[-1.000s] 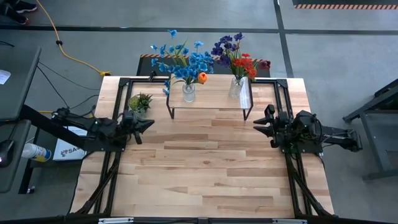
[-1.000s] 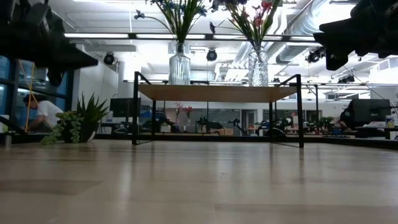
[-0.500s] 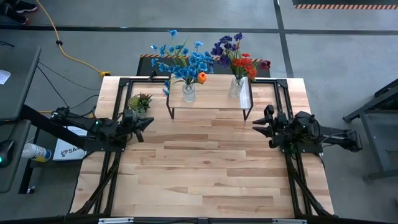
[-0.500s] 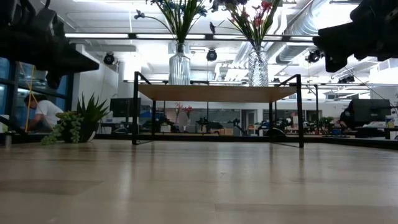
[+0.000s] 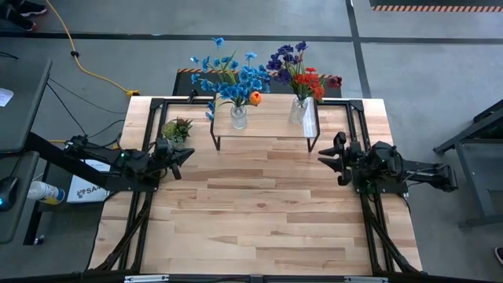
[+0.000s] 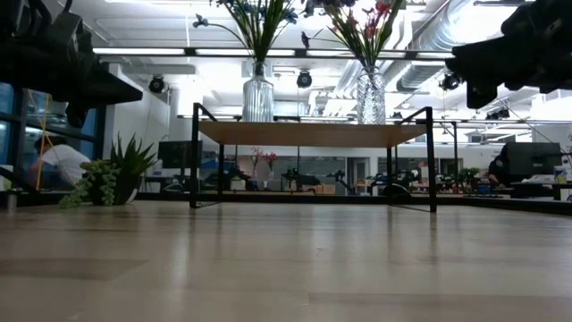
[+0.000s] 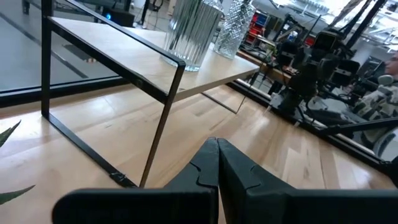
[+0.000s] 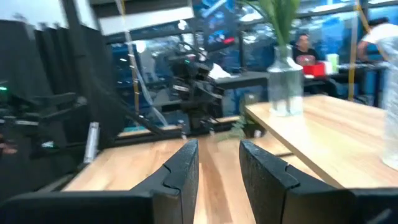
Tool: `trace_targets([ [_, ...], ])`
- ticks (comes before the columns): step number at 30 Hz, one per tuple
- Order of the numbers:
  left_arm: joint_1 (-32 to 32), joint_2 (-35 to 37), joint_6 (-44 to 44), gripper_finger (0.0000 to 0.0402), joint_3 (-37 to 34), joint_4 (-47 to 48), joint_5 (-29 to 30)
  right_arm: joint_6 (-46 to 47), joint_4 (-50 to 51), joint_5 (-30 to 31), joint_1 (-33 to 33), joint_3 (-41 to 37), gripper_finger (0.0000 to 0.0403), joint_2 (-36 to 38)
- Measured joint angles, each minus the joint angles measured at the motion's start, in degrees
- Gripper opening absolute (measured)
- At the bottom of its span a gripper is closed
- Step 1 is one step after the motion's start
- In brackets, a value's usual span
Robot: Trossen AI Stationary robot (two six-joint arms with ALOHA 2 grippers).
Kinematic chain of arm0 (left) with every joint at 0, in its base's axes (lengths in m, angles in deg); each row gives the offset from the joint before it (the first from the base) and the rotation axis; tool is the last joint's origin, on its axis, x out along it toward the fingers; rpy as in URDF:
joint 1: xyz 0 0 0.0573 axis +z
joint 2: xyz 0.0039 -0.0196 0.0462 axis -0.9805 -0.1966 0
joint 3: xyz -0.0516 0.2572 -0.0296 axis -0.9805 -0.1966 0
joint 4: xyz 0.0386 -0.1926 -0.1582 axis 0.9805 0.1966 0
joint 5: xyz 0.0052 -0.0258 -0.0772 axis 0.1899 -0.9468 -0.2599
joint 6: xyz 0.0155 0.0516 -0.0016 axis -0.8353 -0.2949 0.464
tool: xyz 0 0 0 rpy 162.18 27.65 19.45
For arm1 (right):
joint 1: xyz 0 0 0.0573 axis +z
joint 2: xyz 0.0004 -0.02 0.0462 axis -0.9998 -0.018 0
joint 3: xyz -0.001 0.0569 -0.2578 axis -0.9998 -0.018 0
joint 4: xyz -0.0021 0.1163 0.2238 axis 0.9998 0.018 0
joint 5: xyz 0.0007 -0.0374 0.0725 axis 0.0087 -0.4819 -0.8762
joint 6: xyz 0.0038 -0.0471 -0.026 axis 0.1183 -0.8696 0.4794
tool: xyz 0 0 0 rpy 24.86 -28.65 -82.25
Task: Pick and place flowers into a vace then onto a shelf
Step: Return To Home Position
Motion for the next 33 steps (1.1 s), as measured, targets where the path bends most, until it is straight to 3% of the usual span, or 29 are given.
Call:
trace_targets([
  [9,0.0,0.0,-0.1,0.0037,0.0,0.1,0.0,10.2,5.3,3.8,0.0,0.0,0.0108,0.0],
  [33,0.0,0.0,-0.1,0.0037,0.0,0.3,0.0,10.1,7.2,3.9,0.0,0.0,0.0108,0.0],
])
